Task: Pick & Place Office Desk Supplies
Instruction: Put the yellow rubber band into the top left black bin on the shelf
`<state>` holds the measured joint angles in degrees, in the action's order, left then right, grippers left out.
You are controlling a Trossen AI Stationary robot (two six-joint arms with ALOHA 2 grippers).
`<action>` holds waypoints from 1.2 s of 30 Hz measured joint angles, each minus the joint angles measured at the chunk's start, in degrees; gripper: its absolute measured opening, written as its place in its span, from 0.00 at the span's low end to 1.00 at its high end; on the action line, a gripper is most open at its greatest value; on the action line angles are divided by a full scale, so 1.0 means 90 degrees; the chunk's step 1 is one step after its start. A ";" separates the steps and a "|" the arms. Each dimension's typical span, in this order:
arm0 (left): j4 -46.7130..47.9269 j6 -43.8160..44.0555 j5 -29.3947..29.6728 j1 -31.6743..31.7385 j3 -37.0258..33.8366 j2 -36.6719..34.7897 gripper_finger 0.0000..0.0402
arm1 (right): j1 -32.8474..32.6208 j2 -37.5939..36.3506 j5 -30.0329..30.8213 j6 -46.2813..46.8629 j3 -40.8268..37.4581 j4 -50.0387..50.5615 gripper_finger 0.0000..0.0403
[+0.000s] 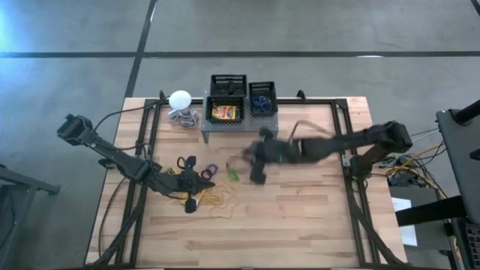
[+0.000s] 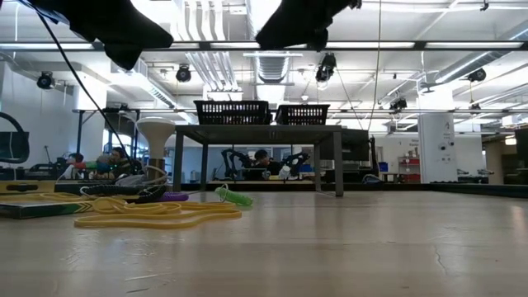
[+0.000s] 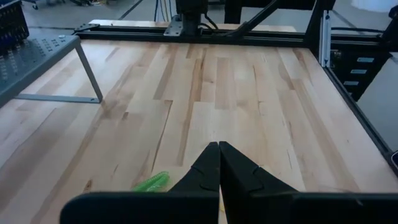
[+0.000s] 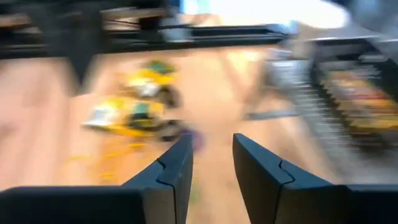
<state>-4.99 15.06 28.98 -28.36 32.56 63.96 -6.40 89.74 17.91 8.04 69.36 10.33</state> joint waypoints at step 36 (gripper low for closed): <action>0.0006 0.0172 0.0004 0.0107 0.0000 0.0002 0.00 | -0.0067 0.3863 -0.2333 -0.0421 0.1372 0.0218 0.03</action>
<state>-4.93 16.61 29.01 -27.40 32.56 63.99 -7.01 124.51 -3.09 4.25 81.71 12.29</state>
